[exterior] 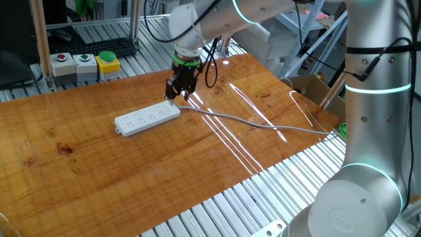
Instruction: Turn off the power strip by pressing the button
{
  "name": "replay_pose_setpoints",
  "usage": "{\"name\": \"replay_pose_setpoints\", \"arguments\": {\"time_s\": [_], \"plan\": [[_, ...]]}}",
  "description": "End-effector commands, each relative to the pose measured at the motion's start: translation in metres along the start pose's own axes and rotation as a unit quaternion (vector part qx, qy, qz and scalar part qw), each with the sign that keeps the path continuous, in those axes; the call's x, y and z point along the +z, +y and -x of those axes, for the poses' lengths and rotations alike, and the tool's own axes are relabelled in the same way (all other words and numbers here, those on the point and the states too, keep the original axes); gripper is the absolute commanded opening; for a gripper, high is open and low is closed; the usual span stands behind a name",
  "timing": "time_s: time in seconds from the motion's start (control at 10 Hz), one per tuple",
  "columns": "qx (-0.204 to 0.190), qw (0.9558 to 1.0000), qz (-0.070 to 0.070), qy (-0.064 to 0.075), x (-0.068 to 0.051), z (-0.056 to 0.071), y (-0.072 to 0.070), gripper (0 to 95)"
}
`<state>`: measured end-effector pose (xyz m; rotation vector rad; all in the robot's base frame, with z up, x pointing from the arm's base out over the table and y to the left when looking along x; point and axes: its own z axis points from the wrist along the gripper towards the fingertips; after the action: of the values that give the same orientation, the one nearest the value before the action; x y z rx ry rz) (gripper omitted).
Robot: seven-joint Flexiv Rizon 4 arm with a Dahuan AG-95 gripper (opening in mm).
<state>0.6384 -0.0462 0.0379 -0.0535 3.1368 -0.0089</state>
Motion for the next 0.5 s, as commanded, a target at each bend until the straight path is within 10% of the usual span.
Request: {"name": "replay_pose_setpoints", "arguments": {"time_s": [0.1, 0.5], "plan": [[0.0, 1.0, -0.001, 0.0, 0.0006, 0.0007, 0.0004, 57.0], [-0.008, 1.0, -0.002, -0.004, -0.0006, -0.0008, 0.0045, 57.0]]}}
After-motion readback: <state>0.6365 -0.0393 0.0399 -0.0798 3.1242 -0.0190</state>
